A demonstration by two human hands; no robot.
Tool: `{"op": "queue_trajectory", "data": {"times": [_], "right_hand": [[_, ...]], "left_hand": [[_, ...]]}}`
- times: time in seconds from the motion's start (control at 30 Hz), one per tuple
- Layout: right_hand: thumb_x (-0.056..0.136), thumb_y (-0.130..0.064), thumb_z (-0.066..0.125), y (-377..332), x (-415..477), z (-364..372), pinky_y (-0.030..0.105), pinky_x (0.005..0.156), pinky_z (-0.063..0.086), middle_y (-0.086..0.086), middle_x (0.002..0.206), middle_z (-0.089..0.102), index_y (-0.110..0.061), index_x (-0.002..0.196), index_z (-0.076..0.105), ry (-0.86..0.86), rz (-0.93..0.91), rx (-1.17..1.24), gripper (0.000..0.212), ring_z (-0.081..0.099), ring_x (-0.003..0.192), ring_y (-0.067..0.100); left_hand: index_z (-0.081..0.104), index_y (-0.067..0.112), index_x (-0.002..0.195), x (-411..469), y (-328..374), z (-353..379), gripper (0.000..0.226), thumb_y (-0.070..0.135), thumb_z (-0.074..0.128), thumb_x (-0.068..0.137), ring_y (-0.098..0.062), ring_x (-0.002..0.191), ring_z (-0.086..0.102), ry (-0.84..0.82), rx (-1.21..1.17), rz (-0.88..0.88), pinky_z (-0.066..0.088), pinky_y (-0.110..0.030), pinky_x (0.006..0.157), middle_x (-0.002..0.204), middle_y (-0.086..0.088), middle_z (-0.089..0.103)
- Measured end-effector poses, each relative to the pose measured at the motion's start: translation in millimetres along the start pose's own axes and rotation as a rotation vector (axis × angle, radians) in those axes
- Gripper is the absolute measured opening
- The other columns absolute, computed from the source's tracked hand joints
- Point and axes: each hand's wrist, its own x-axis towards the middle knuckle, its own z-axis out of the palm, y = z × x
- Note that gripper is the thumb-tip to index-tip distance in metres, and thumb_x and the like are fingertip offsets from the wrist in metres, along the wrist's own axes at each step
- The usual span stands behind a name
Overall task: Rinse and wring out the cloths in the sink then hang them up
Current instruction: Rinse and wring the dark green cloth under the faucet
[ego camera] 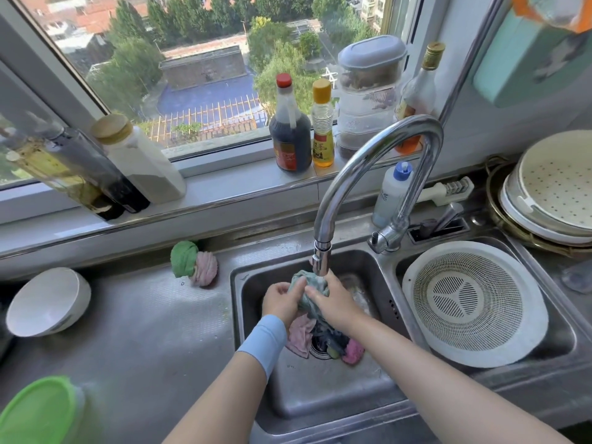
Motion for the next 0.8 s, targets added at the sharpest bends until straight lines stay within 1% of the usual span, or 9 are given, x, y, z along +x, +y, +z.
{"op": "queue_trajectory", "data": {"times": [0.07, 0.17, 0.27, 0.4, 0.53, 0.6, 0.67, 0.73, 0.8], "right_hand": [[0.093, -0.038, 0.06, 0.3, -3.3, -3.8, 0.012, 0.072, 0.047, -0.016, 0.096, 0.071, -0.042, 0.106, 0.062, 0.045, -0.015, -0.001, 0.013, 0.065, 0.092, 0.007], [0.089, -0.034, 0.062, -4.2, -0.9, -11.8, 0.035, 0.077, 0.053, -0.001, 0.089, 0.072, -0.02, 0.099, 0.063, 0.165, -0.032, -0.154, 0.018, 0.066, 0.088, 0.02], [0.081, -0.046, 0.06, -11.6, 2.9, -20.4, 0.036, 0.066, 0.051, -0.001, 0.079, 0.069, -0.022, 0.082, 0.062, 0.201, -0.038, -0.364, 0.024, 0.063, 0.078, 0.025], [0.092, -0.057, 0.044, -10.4, 6.9, -23.7, 0.035, 0.076, 0.052, 0.0, 0.1, 0.074, -0.031, 0.103, 0.07, 0.146, -0.076, -0.625, 0.039, 0.067, 0.096, 0.027], [0.098, -0.049, 0.042, 1.4, 3.7, -27.9, 0.036, 0.089, 0.044, 0.003, 0.128, 0.06, -0.033, 0.121, 0.048, -0.023, -0.041, -0.394, 0.029, 0.058, 0.116, 0.031], [0.096, -0.044, 0.051, 9.7, 0.1, -35.3, 0.04, 0.098, 0.041, 0.006, 0.141, 0.041, -0.032, 0.138, 0.031, 0.0, 0.009, -0.414, 0.048, 0.051, 0.123, 0.033], [0.093, -0.032, 0.058, 16.0, -4.1, -42.2, 0.039, 0.103, 0.041, 0.006, 0.142, 0.038, -0.028, 0.143, 0.031, 0.081, -0.051, -0.427, 0.057, 0.048, 0.125, 0.027], [0.088, -0.031, 0.062, 16.9, -9.7, -43.0, 0.025, 0.098, 0.042, -0.002, 0.133, 0.049, -0.03, 0.138, 0.042, 0.017, -0.136, -0.298, 0.054, 0.053, 0.119, 0.015], [0.081, -0.036, 0.066, 13.1, -13.7, -36.4, 0.015, 0.091, 0.04, -0.012, 0.123, 0.057, -0.036, 0.134, 0.046, -0.091, -0.14, -0.189, 0.056, 0.056, 0.113, 0.005]], "left_hand": [[0.066, 0.007, 0.087, -1.8, 0.9, 1.5, 0.038, 0.044, 0.075, 0.081, -0.031, 0.088, 0.072, -0.012, 0.056, 0.032, 0.061, -0.046, 0.079, 0.091, -0.016, 0.073], [0.07, 0.007, 0.094, -9.4, -1.4, 8.8, 0.016, 0.022, 0.067, 0.092, -0.028, 0.088, 0.071, -0.158, -0.096, 0.028, 0.061, -0.042, 0.079, 0.1, -0.022, 0.072], [0.066, 0.006, 0.113, -20.9, -4.4, 13.6, 0.026, -0.005, 0.049, 0.097, -0.024, 0.087, 0.069, -0.314, -0.271, -0.022, 0.059, -0.036, 0.083, 0.109, -0.021, 0.068], [0.06, 0.002, 0.123, -29.4, -6.6, 16.3, 0.043, -0.021, 0.048, 0.088, -0.026, 0.091, 0.068, -0.359, -0.307, -0.069, 0.059, -0.034, 0.079, 0.112, -0.019, 0.066], [0.061, -0.003, 0.115, -19.8, -4.8, 16.5, 0.024, -0.005, 0.062, 0.091, -0.035, 0.089, 0.066, -0.117, -0.217, -0.048, 0.057, -0.044, 0.08, 0.109, -0.026, 0.067], [0.067, 0.003, 0.101, -13.5, -1.1, 15.3, 0.016, 0.012, 0.071, 0.088, -0.035, 0.089, 0.071, 0.01, -0.085, -0.033, 0.059, -0.046, 0.083, 0.1, -0.02, 0.073], [0.069, 0.01, 0.084, -8.9, 4.0, 16.4, 0.02, 0.029, 0.075, 0.084, -0.028, 0.079, 0.072, 0.094, 0.027, -0.02, 0.061, -0.037, 0.069, 0.085, -0.01, 0.075], [0.069, 0.012, 0.071, -9.3, 11.8, 21.5, 0.029, 0.038, 0.074, 0.083, -0.021, 0.065, 0.067, 0.057, 0.066, -0.038, 0.055, -0.026, 0.053, 0.073, -0.008, 0.071], [0.071, 0.009, 0.07, -10.5, 16.4, 27.1, 0.034, 0.04, 0.075, 0.081, -0.022, 0.063, 0.067, -0.063, 0.121, -0.07, 0.057, -0.029, 0.057, 0.073, -0.012, 0.071]]}}
